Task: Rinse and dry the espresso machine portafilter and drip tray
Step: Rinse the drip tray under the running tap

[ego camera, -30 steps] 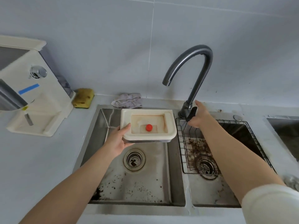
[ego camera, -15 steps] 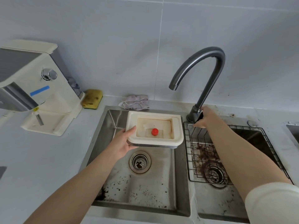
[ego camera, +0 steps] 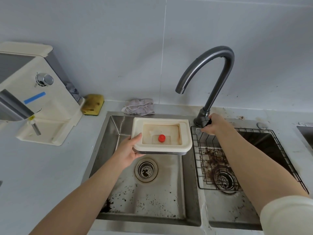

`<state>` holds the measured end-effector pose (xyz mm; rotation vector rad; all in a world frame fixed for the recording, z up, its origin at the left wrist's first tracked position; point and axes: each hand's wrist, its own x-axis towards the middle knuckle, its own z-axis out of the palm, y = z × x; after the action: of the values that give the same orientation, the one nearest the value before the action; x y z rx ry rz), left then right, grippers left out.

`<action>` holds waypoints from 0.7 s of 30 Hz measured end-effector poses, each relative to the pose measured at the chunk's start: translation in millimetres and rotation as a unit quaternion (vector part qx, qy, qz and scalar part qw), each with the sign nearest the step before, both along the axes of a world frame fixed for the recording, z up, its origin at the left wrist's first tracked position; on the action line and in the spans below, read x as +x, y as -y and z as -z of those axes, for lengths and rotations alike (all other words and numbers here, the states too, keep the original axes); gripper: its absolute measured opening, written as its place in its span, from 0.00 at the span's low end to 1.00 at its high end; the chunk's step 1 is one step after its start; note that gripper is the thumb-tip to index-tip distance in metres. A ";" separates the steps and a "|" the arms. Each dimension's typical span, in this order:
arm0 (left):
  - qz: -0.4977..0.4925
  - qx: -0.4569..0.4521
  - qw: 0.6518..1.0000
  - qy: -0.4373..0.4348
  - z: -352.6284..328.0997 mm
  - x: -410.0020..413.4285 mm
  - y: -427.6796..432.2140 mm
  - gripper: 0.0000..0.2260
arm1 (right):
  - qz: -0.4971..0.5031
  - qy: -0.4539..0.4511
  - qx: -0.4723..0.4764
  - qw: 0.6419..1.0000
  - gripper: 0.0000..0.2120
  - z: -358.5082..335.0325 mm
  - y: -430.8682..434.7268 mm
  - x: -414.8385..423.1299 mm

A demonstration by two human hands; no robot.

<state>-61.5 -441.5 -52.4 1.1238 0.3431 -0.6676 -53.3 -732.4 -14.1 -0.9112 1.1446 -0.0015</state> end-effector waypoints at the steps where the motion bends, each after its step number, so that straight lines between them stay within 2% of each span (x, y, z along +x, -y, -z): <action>1: -0.001 -0.001 1.000 -0.001 -0.1 -0.1 -0.4 0.07 | -0.003 0.016 0.018 1.000 0.05 1.8 0.4 -2.0; 2: -0.001 -0.002 1.000 -0.001 -0.1 -0.1 -1.1 0.07 | -0.007 0.014 0.010 1.000 0.03 4.2 2.4 -0.4; 5: -0.004 -0.001 1.000 -0.002 1.0 0.4 -3.2 0.09 | 0.005 0.019 0.022 1.000 0.05 13.2 6.3 1.7; 13: -0.004 -0.006 1.000 0.004 1.1 1.1 -5.8 0.06 | 0.026 0.045 0.037 0.998 0.09 7.8 -1.2 -2.0; 17: -0.006 -0.006 1.000 0.000 1.9 1.2 -7.3 0.08 | 0.053 0.053 0.057 0.996 0.10 10.8 -0.9 -2.8; 21: -0.009 -0.012 1.000 -0.002 1.3 3.4 -8.4 0.13 | 0.031 0.035 0.027 0.999 0.08 15.3 2.6 -2.4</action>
<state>-58.1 -433.0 -53.7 1.0964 0.3481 -0.6575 -55.7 -735.0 -29.4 -0.8220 1.1022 -0.0533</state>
